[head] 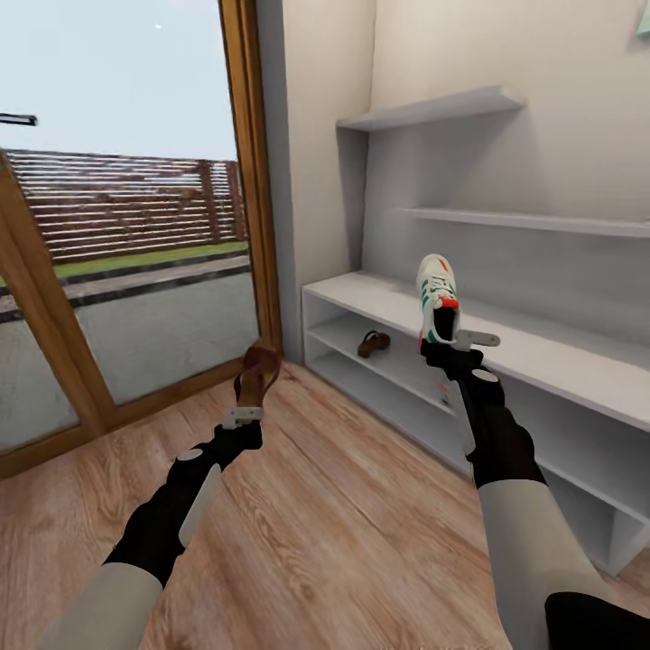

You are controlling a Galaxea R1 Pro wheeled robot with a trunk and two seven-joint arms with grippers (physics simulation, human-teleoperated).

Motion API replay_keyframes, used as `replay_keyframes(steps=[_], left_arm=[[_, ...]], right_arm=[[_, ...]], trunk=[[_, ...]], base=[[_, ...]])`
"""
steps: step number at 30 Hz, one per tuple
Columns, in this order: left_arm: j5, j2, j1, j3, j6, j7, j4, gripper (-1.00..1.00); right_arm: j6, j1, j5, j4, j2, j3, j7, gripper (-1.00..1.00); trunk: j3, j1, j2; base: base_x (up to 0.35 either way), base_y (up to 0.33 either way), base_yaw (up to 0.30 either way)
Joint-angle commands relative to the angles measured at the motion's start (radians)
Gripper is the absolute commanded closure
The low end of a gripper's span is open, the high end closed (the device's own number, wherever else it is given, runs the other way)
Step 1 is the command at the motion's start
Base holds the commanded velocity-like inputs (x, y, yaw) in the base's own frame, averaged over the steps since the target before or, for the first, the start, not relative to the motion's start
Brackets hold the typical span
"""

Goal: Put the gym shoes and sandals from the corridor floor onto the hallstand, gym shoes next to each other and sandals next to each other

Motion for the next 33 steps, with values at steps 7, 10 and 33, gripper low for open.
replay_keyframes(steps=[7, 10, 33], left_arm=[[0.004, 0.0, 0.0, 0.0, 0.007, -0.002, -0.002, 1.0], [0.004, 0.0, 0.0, 0.0, 0.006, -0.002, -0.002, 1.0], [0.003, 0.0, 0.0, 0.0, 0.006, -0.002, -0.002, 1.0]], right_arm=[[0.005, -0.001, 0.002, -0.001, 0.001, -0.001, -0.001, 1.0], [0.005, -0.002, 0.002, -0.001, 0.001, -0.001, -0.001, 1.0], [0.006, -0.001, 0.002, -0.001, 0.001, -0.001, -0.001, 1.0]], trunk=[[-0.001, 0.0, 0.0], [-0.001, 0.0, 0.0], [-0.001, 0.0, 0.0]], base=[[0.028, 0.019, -0.298], [0.167, 0.19, -0.298], [0.207, 0.27, -0.298]])
